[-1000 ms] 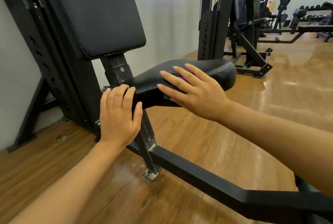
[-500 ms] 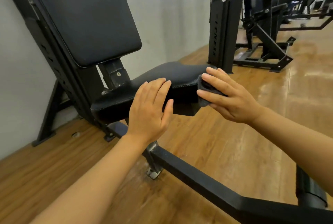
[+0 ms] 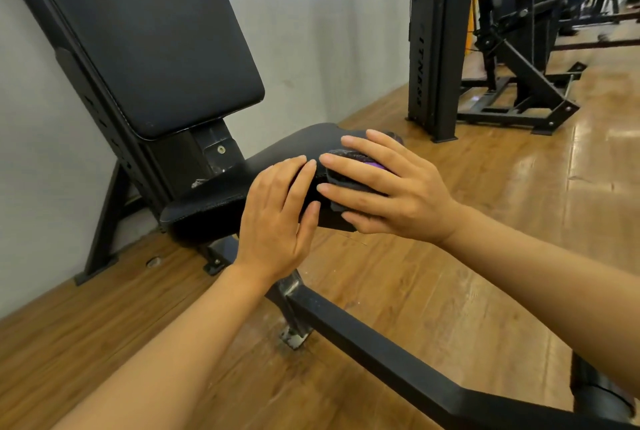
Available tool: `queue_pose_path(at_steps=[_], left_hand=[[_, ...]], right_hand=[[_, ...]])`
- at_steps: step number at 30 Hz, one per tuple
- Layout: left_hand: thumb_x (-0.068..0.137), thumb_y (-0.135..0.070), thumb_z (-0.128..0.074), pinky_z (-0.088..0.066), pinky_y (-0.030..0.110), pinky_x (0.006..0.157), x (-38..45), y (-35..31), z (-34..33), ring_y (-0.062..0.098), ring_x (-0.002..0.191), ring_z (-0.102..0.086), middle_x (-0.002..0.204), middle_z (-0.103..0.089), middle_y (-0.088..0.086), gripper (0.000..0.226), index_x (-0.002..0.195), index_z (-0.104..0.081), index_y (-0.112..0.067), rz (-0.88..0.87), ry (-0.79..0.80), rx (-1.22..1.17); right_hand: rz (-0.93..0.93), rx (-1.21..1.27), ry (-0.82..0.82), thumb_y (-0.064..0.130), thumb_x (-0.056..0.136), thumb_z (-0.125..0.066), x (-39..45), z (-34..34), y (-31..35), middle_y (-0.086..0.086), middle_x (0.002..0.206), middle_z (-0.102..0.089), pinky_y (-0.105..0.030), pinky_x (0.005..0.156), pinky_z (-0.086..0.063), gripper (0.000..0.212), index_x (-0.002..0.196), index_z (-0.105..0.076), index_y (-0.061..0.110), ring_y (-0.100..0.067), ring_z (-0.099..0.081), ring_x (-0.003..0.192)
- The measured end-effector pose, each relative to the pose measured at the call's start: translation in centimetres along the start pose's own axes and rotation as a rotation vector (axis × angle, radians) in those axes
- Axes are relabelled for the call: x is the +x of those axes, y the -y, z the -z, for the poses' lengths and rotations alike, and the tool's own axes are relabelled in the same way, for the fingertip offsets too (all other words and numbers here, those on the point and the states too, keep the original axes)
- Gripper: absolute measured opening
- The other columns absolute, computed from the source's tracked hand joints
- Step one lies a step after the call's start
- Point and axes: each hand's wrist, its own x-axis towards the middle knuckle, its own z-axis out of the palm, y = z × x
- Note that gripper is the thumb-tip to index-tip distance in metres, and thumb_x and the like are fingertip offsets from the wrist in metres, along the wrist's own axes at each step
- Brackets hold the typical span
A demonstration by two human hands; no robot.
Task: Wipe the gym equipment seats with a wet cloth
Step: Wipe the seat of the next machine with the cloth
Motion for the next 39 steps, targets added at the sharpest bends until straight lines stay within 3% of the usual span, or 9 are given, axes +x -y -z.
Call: queue_pose_path(at_steps=[2, 6, 13, 22, 28, 32, 39], left_hand=[[0.104, -0.031, -0.038, -0.032, 0.042, 0.115, -0.1, -0.2, -0.1, 0.031, 0.130, -0.047, 0.140, -0.051, 0.018, 0.045, 0.143, -0.038, -0.007, 0.008, 0.001, -0.003], [0.102, -0.029, -0.043, -0.028, 0.034, 0.116, 0.1, 0.0, 0.2, 0.029, 0.130, -0.046, 0.139, -0.053, 0.018, 0.046, 0.143, -0.039, -0.007, -0.004, 0.017, 0.003], [0.101, -0.027, -0.047, -0.043, 0.042, 0.102, 0.9, 0.3, 1.3, 0.030, 0.119, -0.055, 0.130, -0.060, 0.016, 0.040, 0.134, -0.054, -0.004, 0.001, 0.053, -0.030], [0.100, -0.029, -0.047, -0.050, 0.039, 0.094, 4.2, -0.2, 6.8, 0.026, 0.111, -0.063, 0.125, -0.065, 0.011, 0.039, 0.127, -0.063, -0.006, 0.124, 0.476, -0.117], [0.099, -0.034, -0.042, -0.050, 0.040, 0.092, 10.2, -1.2, 13.1, 0.025, 0.107, -0.064, 0.122, -0.066, 0.009, 0.043, 0.126, -0.064, -0.009, 0.236, 0.756, -0.079], [0.099, -0.035, -0.037, -0.050, 0.040, 0.090, 15.6, -2.5, 18.3, 0.024, 0.104, -0.064, 0.119, -0.066, 0.008, 0.046, 0.124, -0.064, -0.009, 0.285, 0.844, -0.065], [0.097, -0.035, -0.038, -0.050, 0.043, 0.090, 22.1, -4.9, 24.0, 0.027, 0.102, -0.064, 0.118, -0.066, 0.010, 0.045, 0.122, -0.065, -0.008, 0.385, 0.839, -0.008]], right_hand=[[0.015, 0.048, 0.027, 0.031, 0.106, -0.049, -0.9, 0.2, -0.8, -0.014, 0.148, -0.049, -0.052, 0.116, -0.034, 0.035, 0.138, -0.054, 0.018, -0.039, -0.044, 0.137], [-0.155, 0.195, 0.065, 0.028, 0.107, -0.044, -2.7, 0.6, -1.1, -0.017, 0.148, -0.036, -0.053, 0.120, -0.024, 0.034, 0.139, -0.046, 0.015, -0.038, -0.032, 0.143], [-0.265, 0.209, 0.209, 0.023, 0.105, -0.055, -0.7, 2.8, 0.3, -0.016, 0.148, -0.042, -0.057, 0.112, -0.038, 0.035, 0.139, -0.050, 0.013, -0.038, -0.046, 0.134], [-0.380, 0.255, 0.588, 0.033, 0.102, -0.049, 5.4, 6.3, -0.7, -0.015, 0.136, -0.060, -0.042, 0.097, -0.050, 0.038, 0.125, -0.068, 0.009, -0.033, -0.063, 0.111], [-0.407, 0.402, 0.754, 0.037, 0.099, -0.048, 10.5, 10.2, -3.6, -0.012, 0.127, -0.066, -0.041, 0.079, -0.057, 0.037, 0.115, -0.074, 0.015, -0.031, -0.067, 0.096], [-0.363, 0.494, 0.773, 0.036, 0.097, -0.048, 14.6, 13.1, -6.8, -0.011, 0.122, -0.068, -0.040, 0.073, -0.059, 0.036, 0.111, -0.075, 0.016, -0.030, -0.068, 0.091], [-0.290, 0.530, 0.761, 0.041, 0.096, -0.042, 19.9, 17.1, -11.6, -0.007, 0.120, -0.070, -0.035, 0.070, -0.057, 0.042, 0.108, -0.077, 0.019, -0.029, -0.070, 0.086]])
